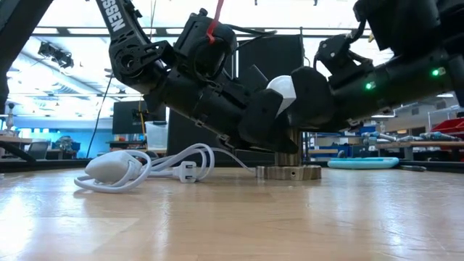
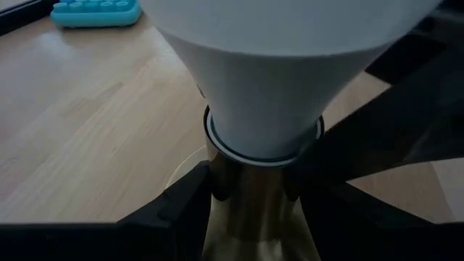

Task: Screw lightbulb
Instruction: Remove the lightbulb from the lamp socket

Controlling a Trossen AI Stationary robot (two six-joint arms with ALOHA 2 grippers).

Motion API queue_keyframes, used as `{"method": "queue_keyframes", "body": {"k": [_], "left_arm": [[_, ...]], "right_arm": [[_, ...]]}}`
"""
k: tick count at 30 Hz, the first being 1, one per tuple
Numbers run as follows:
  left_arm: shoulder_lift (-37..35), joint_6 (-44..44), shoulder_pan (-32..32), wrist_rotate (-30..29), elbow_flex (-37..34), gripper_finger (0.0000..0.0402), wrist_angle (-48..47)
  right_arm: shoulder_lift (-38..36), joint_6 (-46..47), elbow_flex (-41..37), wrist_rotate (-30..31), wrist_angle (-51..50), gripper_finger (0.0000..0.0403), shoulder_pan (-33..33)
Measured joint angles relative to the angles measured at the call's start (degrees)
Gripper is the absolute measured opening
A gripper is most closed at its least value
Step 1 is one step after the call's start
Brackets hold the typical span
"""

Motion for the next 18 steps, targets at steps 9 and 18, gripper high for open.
{"method": "queue_keyframes", "body": {"k": [9,18], "left_arm": [[0.0,0.5,0.0,0.7,0.0,0.0202,0.0],[0.0,1.4,0.0,2.1,0.0,0.0202,0.0]], "right_arm": [[0.1,-5.2,0.0,-0.7,3.8,0.023,-0.9],[0.1,-6.6,0.0,-3.0,4.1,0.0229,-1.0]]}}
